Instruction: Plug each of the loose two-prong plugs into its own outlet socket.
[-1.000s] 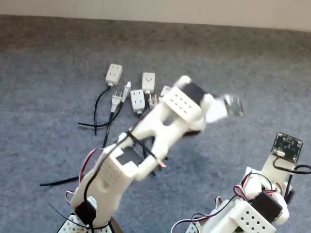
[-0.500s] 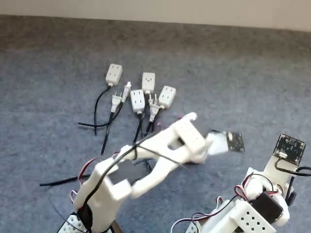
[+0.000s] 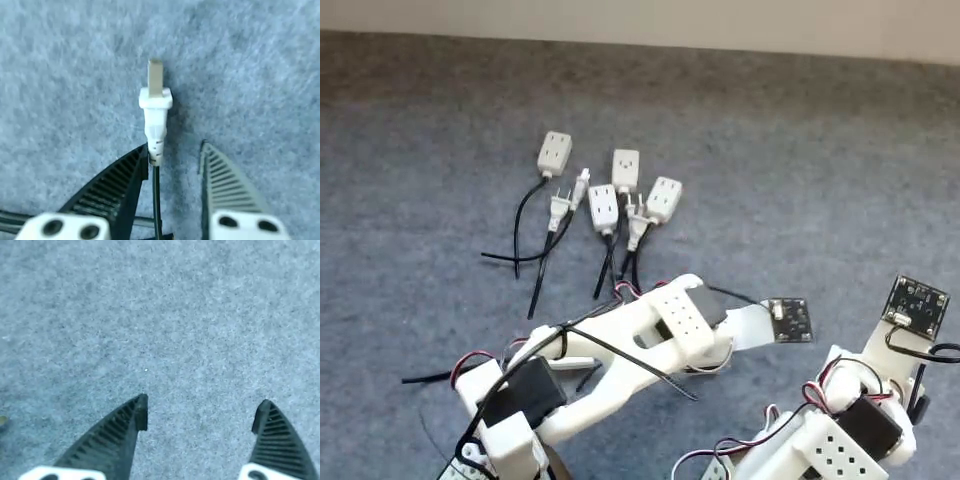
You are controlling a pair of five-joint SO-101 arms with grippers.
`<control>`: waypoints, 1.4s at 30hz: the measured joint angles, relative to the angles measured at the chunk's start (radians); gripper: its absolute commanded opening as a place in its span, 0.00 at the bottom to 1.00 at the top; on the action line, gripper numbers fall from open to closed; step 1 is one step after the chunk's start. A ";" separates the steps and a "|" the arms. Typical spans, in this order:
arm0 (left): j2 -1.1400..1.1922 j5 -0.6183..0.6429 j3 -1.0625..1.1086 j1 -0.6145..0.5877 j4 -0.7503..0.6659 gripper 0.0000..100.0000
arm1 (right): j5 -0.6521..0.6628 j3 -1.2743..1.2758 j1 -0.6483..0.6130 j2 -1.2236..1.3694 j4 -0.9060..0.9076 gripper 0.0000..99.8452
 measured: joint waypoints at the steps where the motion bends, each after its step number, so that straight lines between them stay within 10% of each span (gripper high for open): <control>1: 0.000 0.002 -0.021 -0.006 0.034 0.22 | 0.000 0.000 0.000 0.000 0.000 0.33; 11: 0.000 0.015 -0.413 -0.261 0.310 0.22 | 0.000 0.000 -0.133 0.000 0.023 0.33; 23: 0.000 0.423 -0.649 -0.927 0.488 0.22 | 0.011 -0.038 -0.410 0.137 0.023 0.33; 37: -0.436 0.247 0.106 -1.137 0.048 0.22 | -0.124 -0.697 -0.996 0.870 0.322 0.33; 42: -0.657 0.130 0.491 -1.157 -0.075 0.22 | 0.144 -0.686 -1.175 0.879 0.313 0.33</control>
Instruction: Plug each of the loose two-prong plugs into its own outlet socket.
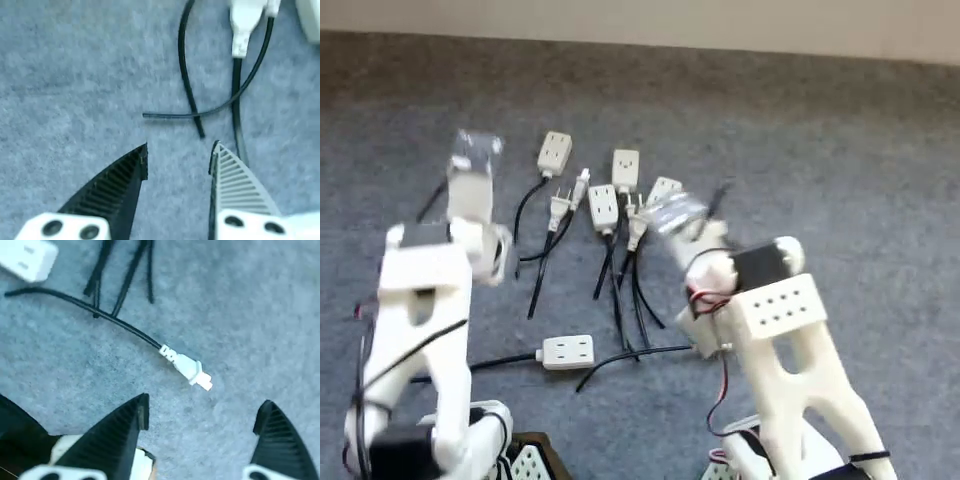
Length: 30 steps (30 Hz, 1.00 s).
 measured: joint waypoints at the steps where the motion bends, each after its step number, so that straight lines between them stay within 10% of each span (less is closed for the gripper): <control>1: -0.041 -0.020 0.061 -0.012 -0.012 0.22 | 0.071 0.017 -0.017 0.003 -0.023 0.33; 14: -0.425 -0.055 0.539 -0.203 -0.216 0.22 | 0.473 0.304 -0.055 0.009 -0.308 0.33; 30: -0.466 -0.055 0.588 -0.210 -0.269 0.22 | 0.582 0.411 -0.054 0.170 -0.405 0.33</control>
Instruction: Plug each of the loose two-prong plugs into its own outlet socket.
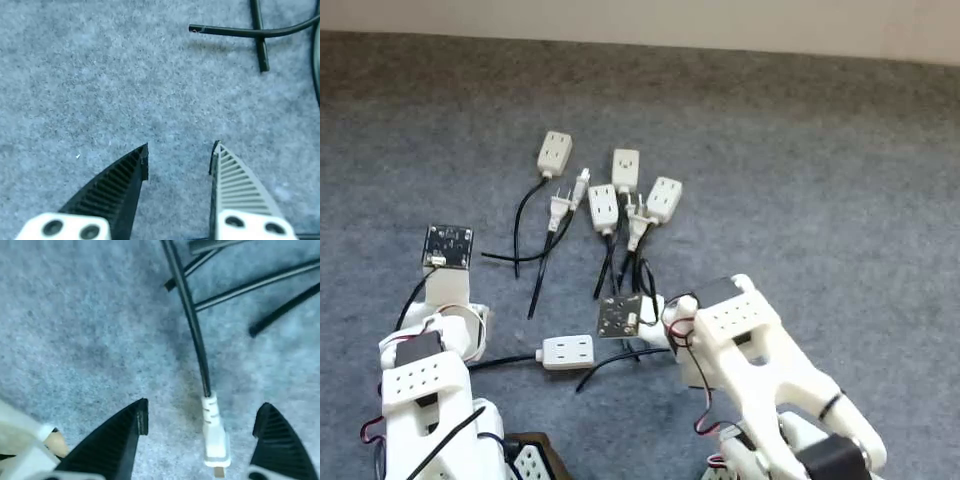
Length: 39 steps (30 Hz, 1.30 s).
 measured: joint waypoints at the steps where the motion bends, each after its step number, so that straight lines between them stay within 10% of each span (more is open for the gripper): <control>1: 0.000 0.000 0.000 0.000 0.000 0.22 | 0.000 0.000 0.000 0.014 -0.003 0.33; 9: 0.000 0.000 0.000 0.000 0.000 0.22 | 0.000 -0.003 0.049 0.063 -0.077 0.01; 21: 0.000 0.000 0.000 0.000 0.000 0.22 | -0.008 -0.008 0.080 0.110 -0.127 0.01; 39: 0.000 0.000 -0.127 0.015 0.002 0.23 | -0.982 -0.896 -0.025 0.137 0.195 0.01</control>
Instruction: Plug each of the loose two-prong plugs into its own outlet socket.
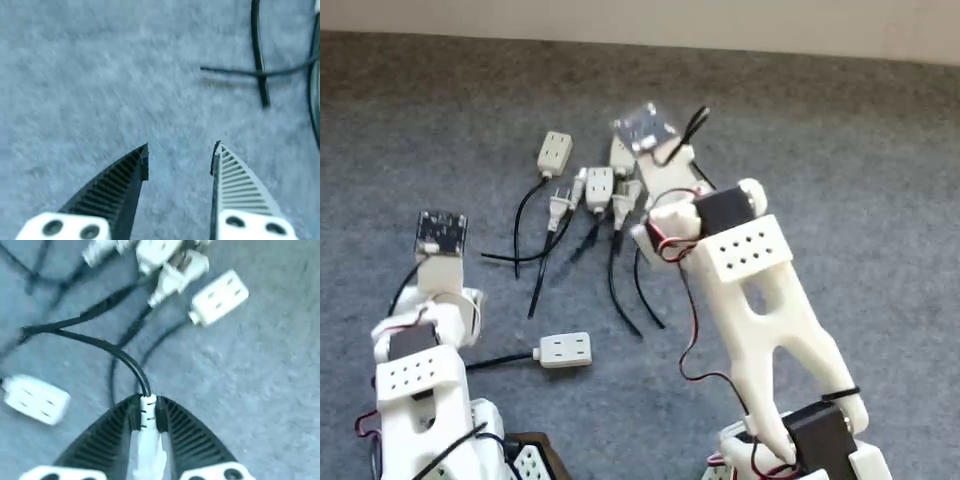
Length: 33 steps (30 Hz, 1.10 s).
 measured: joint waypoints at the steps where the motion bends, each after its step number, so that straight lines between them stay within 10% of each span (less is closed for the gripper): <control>1: 0.000 0.000 -0.026 0.011 0.009 0.24 | -0.038 -0.023 -0.018 -0.002 0.003 0.01; 13: -0.138 0.000 -0.489 0.186 0.351 0.31 | -0.238 -0.141 -0.049 0.222 -0.008 0.01; 33: -0.741 0.074 -0.382 0.322 0.578 0.31 | -0.315 -0.324 -0.135 0.279 -0.167 0.01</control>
